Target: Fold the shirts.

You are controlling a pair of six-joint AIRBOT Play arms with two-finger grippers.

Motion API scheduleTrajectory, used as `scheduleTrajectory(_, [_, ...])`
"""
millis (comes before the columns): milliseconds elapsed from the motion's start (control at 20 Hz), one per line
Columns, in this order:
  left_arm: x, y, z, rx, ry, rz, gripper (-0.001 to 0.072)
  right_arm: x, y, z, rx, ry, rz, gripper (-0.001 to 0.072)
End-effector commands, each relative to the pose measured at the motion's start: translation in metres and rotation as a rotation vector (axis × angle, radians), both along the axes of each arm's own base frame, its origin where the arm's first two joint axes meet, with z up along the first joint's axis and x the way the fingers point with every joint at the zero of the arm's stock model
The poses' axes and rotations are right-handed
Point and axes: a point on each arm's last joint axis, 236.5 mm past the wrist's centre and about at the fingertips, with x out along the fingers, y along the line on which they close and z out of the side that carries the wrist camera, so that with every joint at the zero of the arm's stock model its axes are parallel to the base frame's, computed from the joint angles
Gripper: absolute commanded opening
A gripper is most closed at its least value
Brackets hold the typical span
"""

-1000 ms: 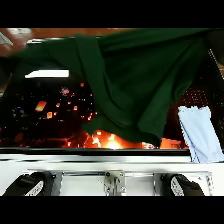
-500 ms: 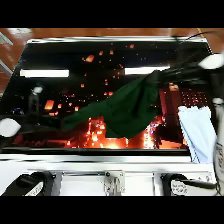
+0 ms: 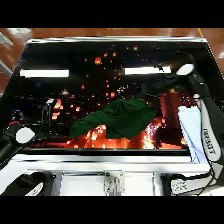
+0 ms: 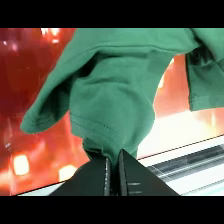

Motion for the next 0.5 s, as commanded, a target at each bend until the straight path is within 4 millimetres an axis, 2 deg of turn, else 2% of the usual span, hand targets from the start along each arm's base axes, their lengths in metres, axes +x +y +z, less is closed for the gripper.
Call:
scheduleTrajectory(0, [0.002,-0.002,0.0,-0.008,-0.008,0.004,0.0052,-0.044,-0.071,-0.001,-0.11,0.16,-0.115,0.0674])
scheduleTrajectory(100, [0.002,-0.001,-0.001,-0.005,-0.009,0.003,0.0053,-0.08,-0.088,-0.027,-0.109,0.257,-0.234,0.0667])
scheduleTrajectory(150, [0.002,-0.001,0.0,-0.006,-0.009,0.003,0.0053,-0.1,-0.085,-0.044,-0.085,0.309,-0.291,0.0667])
scheduleTrajectory(300, [0.002,-0.001,0.0,-0.006,-0.009,0.003,0.0053,-0.151,-0.055,-0.102,-0.007,0.43,-0.422,0.0669])
scheduleTrajectory(350, [0.002,-0.001,0.0,-0.006,-0.009,0.003,0.0053,-0.159,-0.045,-0.115,0.026,0.457,-0.47,0.0669])
scheduleTrajectory(450, [0.002,-0.001,0.0,-0.006,-0.009,0.003,0.0053,-0.159,-0.034,-0.131,0.054,0.458,-0.548,0.0669])
